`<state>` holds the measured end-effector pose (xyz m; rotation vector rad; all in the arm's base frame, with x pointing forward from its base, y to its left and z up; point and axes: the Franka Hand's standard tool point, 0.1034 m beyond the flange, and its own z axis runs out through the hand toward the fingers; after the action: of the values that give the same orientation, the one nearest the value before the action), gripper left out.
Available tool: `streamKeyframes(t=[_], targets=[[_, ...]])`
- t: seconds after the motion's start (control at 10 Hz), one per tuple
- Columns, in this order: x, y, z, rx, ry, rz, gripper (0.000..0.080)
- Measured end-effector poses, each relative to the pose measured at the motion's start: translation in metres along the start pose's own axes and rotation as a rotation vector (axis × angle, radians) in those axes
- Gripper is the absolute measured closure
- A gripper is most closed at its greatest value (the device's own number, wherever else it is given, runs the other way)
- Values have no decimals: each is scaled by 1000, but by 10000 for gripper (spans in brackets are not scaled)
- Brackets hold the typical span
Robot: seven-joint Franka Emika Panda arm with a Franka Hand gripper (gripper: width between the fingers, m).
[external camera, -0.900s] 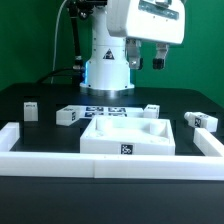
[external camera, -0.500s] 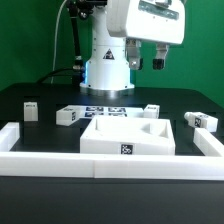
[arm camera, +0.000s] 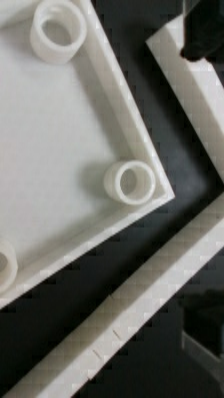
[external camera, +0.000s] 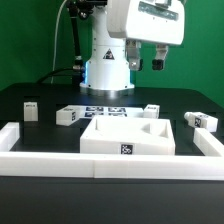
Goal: Assemble one leg
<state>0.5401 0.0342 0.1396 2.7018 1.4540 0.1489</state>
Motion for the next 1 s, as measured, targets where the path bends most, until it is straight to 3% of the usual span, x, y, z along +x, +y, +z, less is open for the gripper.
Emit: streamKeyframes(t=[0.1,0.3,0.5,1.0], targets=[[-10,-12,11,13,-6,-91,150],[-24,-23,30,71,-34,-314,150],[-34,-34,41,122,-60,-387,150],[-36,-30,41,115,-53,-394,150]])
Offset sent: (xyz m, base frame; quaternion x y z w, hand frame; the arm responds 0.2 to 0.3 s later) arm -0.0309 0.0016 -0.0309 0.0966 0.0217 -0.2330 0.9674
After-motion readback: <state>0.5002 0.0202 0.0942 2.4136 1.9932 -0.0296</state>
